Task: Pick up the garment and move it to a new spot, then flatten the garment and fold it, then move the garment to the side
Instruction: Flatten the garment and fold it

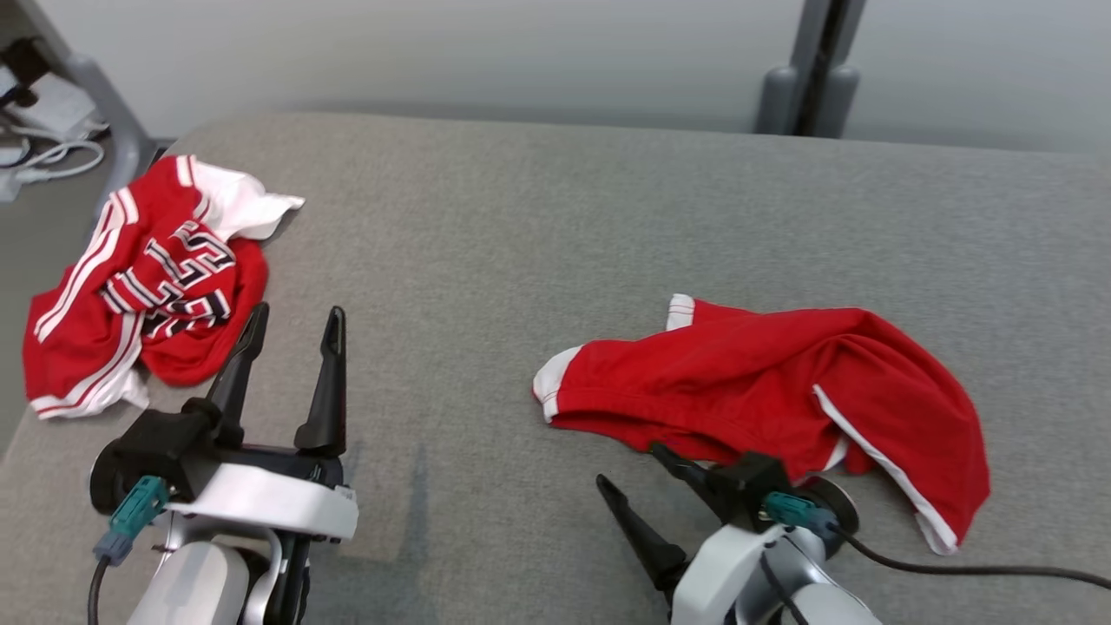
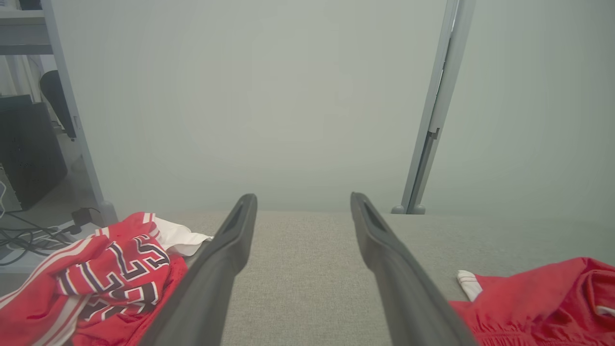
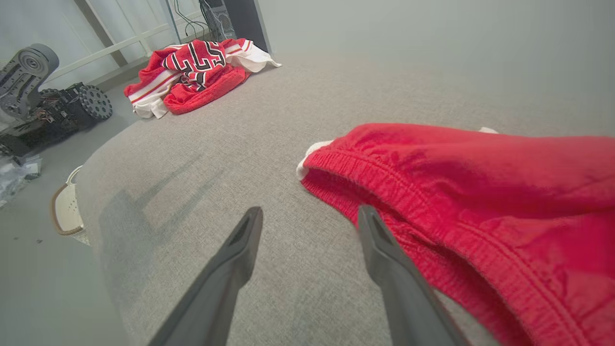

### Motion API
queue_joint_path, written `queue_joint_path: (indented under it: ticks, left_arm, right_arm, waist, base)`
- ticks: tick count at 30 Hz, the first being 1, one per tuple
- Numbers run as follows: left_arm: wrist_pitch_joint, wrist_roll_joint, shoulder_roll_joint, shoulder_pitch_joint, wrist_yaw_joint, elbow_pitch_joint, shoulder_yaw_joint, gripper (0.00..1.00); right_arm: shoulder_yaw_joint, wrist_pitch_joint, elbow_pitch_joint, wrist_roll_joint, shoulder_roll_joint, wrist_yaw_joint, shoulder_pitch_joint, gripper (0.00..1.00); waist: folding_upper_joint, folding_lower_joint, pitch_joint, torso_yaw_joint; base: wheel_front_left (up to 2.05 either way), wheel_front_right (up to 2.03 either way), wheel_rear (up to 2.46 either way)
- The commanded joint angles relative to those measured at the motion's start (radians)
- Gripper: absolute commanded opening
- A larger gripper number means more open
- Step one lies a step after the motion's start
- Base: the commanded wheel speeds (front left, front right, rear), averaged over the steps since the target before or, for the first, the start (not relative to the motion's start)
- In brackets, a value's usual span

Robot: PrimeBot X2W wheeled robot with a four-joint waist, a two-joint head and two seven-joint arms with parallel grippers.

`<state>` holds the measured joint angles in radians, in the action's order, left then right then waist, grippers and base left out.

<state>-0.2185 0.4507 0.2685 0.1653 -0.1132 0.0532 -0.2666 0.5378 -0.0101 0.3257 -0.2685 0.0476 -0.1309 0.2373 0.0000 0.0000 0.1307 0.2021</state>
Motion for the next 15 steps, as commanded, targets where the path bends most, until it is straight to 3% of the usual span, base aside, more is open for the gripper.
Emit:
queue_joint_path:
  ticks: [1, 6, 15]
  left_arm:
    - [-0.008, -0.003, -0.002, 0.024, 0.009, 0.008, -0.002, 1.0]
    - [-0.022, -0.006, -0.028, 0.068, 0.031, 0.042, -0.022, 1.0]
    - [-0.04, -0.012, -0.069, 0.126, 0.069, 0.108, -0.044, 1.0]
  right_arm:
    - [0.022, -0.006, 0.019, -0.017, 0.006, 0.0, 0.029, 1.0]
    - [0.113, -0.027, 0.139, -0.062, 0.006, 0.0, 0.142, 1.0]
    - [0.18, -0.033, 0.419, -0.024, 0.006, 0.0, 0.363, 1.0]
  waist:
    - [0.0, 0.0, 0.039, 0.042]
    - [0.0, 0.0, 0.079, 0.086]
    - [0.0, 0.0, 0.131, 0.124]
  base:
    - [0.0, 0.0, 0.0]
    - [0.0, 0.0, 0.0]
    - [0.0, 0.0, 0.0]
